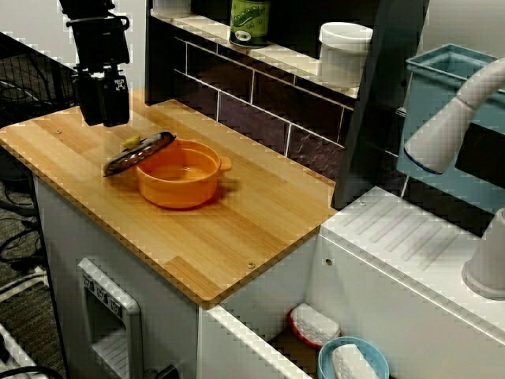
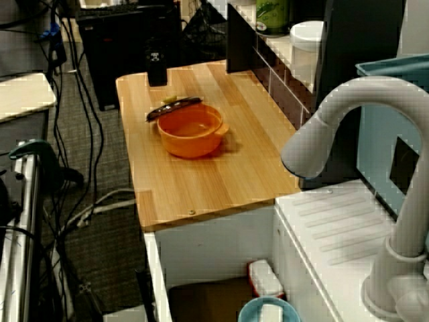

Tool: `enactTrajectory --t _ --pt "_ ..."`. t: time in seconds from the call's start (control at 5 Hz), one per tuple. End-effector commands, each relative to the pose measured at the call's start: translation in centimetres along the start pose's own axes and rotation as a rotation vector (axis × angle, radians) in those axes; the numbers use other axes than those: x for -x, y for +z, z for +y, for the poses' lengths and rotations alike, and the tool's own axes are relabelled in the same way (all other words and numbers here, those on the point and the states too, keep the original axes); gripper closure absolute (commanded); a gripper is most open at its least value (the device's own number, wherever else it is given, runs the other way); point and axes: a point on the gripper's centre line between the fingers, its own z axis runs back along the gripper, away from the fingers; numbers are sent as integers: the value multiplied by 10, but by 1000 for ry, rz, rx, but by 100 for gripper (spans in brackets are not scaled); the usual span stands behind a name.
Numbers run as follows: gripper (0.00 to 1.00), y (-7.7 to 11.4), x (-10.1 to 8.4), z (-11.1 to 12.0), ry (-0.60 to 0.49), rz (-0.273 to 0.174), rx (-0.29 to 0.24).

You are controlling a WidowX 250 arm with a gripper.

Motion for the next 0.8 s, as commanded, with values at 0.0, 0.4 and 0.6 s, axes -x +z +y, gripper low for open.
enactTrajectory --t 0.0,0.4,0.6 --pt "0 17 -9 -2 -52 -6 66" --pt "0 17 -8 -4 -61 -7 98" --pt "0 11 -6 -11 -66 -16 104"
